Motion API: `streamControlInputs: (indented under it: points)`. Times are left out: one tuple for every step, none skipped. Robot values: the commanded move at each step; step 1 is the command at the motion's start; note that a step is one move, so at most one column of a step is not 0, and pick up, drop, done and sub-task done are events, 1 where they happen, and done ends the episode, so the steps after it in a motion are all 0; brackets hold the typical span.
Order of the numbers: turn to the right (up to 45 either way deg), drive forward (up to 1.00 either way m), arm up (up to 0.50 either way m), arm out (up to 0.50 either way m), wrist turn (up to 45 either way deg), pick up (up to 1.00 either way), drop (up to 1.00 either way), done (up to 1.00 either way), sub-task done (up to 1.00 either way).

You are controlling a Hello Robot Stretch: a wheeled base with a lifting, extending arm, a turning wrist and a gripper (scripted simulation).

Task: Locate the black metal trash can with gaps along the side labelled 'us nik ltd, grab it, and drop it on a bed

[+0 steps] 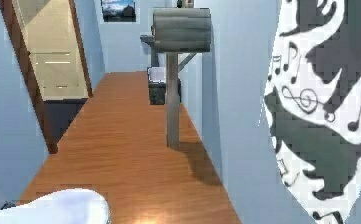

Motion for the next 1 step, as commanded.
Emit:
streamControlInputs:
  points:
    - [0.0, 0.5, 0.0, 0.0, 0.0, 0.0, 0.0, 0.0, 0.0]
